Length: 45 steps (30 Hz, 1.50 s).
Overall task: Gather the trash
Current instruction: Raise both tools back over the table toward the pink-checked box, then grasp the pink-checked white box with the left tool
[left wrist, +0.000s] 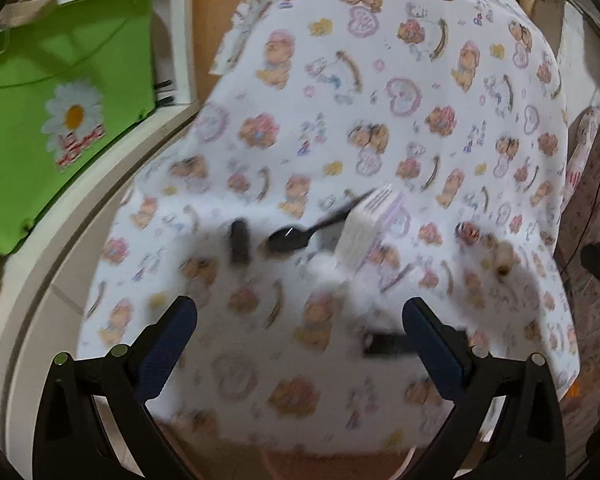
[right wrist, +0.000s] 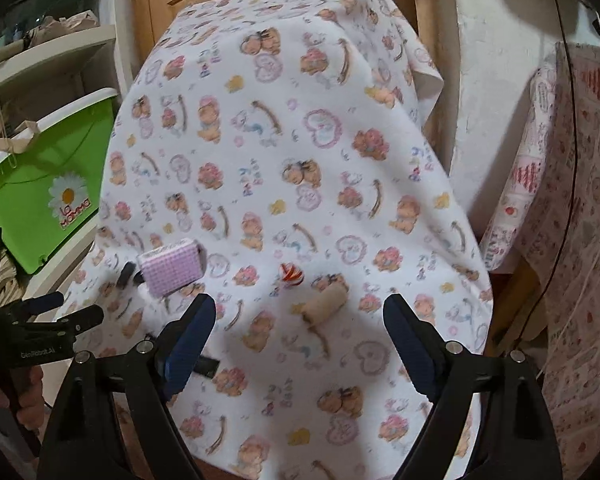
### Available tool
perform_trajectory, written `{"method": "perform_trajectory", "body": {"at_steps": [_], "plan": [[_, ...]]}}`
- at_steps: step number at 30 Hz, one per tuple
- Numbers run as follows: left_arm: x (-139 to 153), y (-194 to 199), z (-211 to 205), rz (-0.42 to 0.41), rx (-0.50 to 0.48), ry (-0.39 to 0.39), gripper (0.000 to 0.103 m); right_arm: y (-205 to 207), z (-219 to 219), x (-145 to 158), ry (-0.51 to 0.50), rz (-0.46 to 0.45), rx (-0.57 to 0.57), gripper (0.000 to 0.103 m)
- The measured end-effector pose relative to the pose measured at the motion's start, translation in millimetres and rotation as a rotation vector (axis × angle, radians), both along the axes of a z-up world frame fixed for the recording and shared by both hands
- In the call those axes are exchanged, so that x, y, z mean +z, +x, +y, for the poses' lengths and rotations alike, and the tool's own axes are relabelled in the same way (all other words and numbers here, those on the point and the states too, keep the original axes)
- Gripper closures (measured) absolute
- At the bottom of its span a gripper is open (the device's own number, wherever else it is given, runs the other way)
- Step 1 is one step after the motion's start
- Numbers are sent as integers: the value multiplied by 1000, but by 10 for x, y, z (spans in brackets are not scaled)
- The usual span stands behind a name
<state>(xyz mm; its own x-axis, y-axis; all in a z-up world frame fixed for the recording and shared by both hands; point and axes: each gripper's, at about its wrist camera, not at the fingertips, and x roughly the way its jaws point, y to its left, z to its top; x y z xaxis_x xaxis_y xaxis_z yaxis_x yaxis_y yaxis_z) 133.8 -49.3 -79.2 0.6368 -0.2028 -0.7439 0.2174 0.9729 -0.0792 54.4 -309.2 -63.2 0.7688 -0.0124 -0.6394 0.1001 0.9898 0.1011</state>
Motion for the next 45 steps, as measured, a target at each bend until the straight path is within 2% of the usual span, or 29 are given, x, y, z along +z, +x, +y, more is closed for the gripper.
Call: {"method": "perform_trajectory", "body": {"at_steps": [4, 6, 9, 10, 13, 14, 16, 18, 20, 23, 24, 29, 34, 37, 40, 45], "plan": [[-24, 283, -252, 26, -135, -14, 1, 106, -118, -19, 76, 28, 0, 16], [-69, 381, -397, 18, -158, 70, 3, 187, -163, -85, 138, 58, 11, 16], [-74, 429, -558, -53, -218, 175, 3, 284, -199, -154, 165, 107, 26, 16], [-84, 457, -581, -52, -212, 175, 3, 291, -228, -159, 183, 108, 22, 16], [-111, 577, -617, -10, -182, 100, 5, 329, -341, -182, 258, 124, 14, 16], [-119, 610, -621, -8, -168, 81, 9, 353, -377, -197, 278, 131, 10, 16], [-145, 661, -626, -10, -148, 75, 26, 400, -432, -237, 309, 150, 0, 16], [-191, 723, -633, 20, -154, 73, 52, 456, -494, -297, 352, 172, -8, 16], [-225, 762, -617, 49, -163, 39, 67, 508, -541, -354, 392, 194, -12, 16], [-185, 730, -599, 55, -191, -22, 78, 588, -615, -457, 464, 226, -33, 16], [-158, 704, -599, 49, -202, -32, 78, 604, -631, -478, 472, 231, -44, 16], [51, 515, -622, -42, -195, 0, 78, 720, -617, -587, 383, 284, -137, 16], [251, 332, -561, -110, -157, 13, 78, 767, -521, -630, 323, 301, -153, 16], [274, 322, -476, -44, -122, -38, 78, 792, -430, -637, 240, 302, -165, 16], [263, 304, -320, 18, -86, -111, 78, 816, -386, -650, 209, 298, -159, 16], [289, 264, -188, 22, -45, -133, 78, 861, -343, -703, 151, 302, -202, 16]]}}
